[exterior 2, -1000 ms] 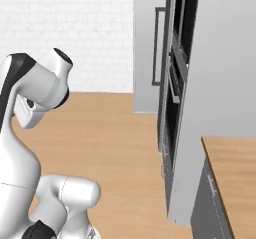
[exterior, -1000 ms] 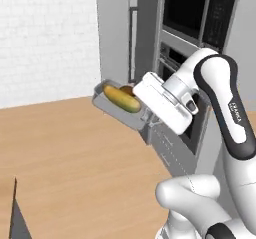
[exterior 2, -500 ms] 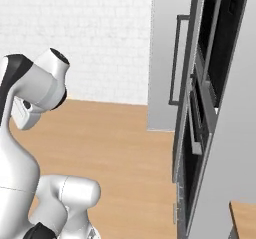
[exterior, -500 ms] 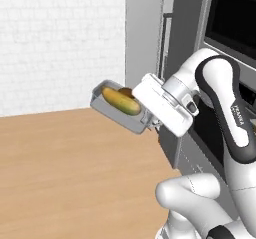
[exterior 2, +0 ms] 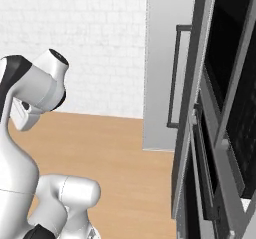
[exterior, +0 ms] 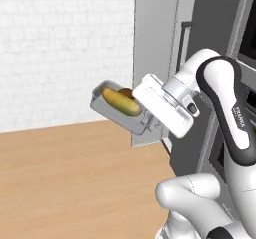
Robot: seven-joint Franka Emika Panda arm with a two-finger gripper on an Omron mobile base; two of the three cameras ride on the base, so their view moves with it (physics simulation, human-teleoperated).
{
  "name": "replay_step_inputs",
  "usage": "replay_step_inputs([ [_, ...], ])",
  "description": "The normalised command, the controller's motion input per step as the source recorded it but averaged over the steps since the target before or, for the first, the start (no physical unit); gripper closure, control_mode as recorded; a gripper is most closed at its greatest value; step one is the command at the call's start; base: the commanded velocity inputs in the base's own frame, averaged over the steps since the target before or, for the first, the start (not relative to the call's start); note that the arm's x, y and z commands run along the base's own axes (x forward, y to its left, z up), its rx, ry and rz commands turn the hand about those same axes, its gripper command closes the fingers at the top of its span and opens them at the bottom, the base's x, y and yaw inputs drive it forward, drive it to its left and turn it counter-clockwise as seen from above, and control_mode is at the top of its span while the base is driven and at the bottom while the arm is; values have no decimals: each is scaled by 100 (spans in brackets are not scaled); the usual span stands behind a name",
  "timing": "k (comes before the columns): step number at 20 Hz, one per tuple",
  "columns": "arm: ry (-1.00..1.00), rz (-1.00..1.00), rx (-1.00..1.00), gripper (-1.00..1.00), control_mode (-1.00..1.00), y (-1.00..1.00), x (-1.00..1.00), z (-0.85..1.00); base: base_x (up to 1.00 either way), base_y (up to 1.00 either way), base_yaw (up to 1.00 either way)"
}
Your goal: Take the meat container that has the chicken drumstick and place it on the second highest rack of the freezer. Then take the vegetable container that has the mushroom and cucumber and place it on the highest rack of the freezer.
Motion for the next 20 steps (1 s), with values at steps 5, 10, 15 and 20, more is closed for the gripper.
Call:
replay_step_inputs([
  [5, 0, 0, 0, 100, 100, 0, 0, 0, 100, 36, -10],
  [10, 0, 0, 0, 100, 100, 0, 0, 0, 100, 43, -15],
  [15, 0, 0, 0, 100, 100, 0, 0, 0, 100, 49, -35],
  [20, 0, 0, 0, 100, 100, 0, 0, 0, 99, 72, -60],
])
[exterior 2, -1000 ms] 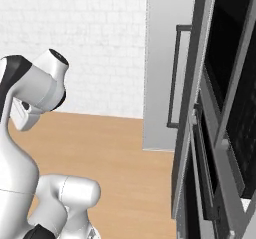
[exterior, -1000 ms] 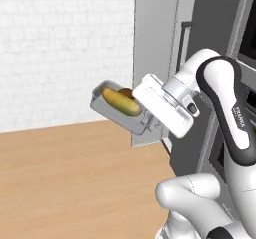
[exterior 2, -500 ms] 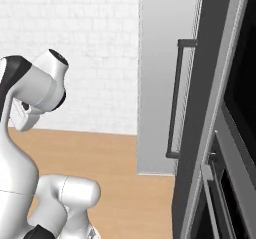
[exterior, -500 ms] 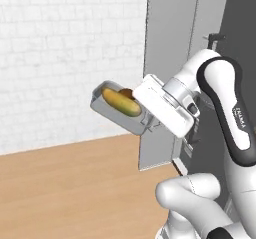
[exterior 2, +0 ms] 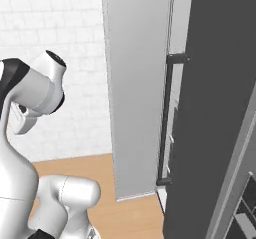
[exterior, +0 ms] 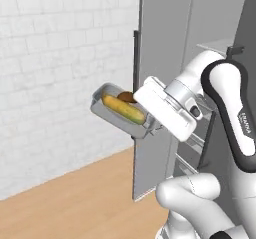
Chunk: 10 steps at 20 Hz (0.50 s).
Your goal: Take the meat container that has the chicken drumstick and place it on the second highest rack of the freezer. Then take the vegetable container that has the mushroom and cucumber and place it on the highest rack of the freezer.
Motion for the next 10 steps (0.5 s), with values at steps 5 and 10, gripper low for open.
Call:
replay_step_inputs([
  [5, 0, 0, 0, 100, 100, 0, 0, 0, 84, 92, -57],
  [10, 0, 0, 0, 100, 100, 0, 0, 0, 54, 71, -55],
])
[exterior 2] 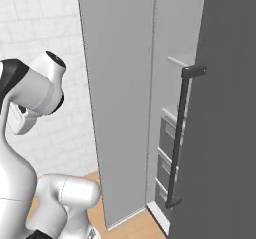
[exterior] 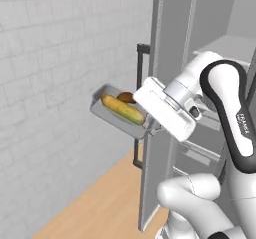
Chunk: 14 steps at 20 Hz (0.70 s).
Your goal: Take the meat container that has the chicken drumstick and place it on the second highest rack of the freezer. Then take the vegetable container that has the mushroom and cucumber and place it on the highest rack of the freezer.
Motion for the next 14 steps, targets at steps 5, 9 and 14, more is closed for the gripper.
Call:
replay_step_inputs([
  [5, 0, 0, 0, 100, 100, 0, 0, 0, 14, 47, -65],
  [9, 0, 0, 0, 100, 100, 0, 0, 0, 4, 33, -71],
  [14, 0, 0, 0, 100, 100, 0, 0, 0, 4, 29, -65],
])
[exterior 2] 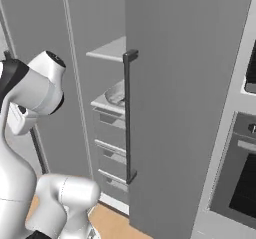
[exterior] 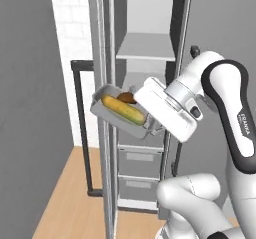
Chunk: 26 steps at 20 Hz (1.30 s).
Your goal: Take the meat container that has the chicken drumstick and place it on the second highest rack of the freezer. Then take the vegetable container that has the mushroom and cucumber and place it on the highest rack of the freezer.
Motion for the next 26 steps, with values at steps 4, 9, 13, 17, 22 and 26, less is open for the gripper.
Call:
replay_step_inputs([
  [4, 0, 0, 0, 100, 100, 0, 0, 0, 0, 30, -63],
  [9, 0, 0, 0, 100, 100, 0, 0, 0, 3, 47, -50],
  [13, 0, 0, 0, 100, 100, 0, 0, 0, 2, 41, -29],
  [17, 0, 0, 0, 100, 100, 0, 0, 0, 0, 19, -15],
  [22, 0, 0, 0, 100, 100, 0, 0, 0, 0, 6, -9],
  [26, 0, 0, 0, 100, 100, 0, 0, 0, 0, 1, -9],
])
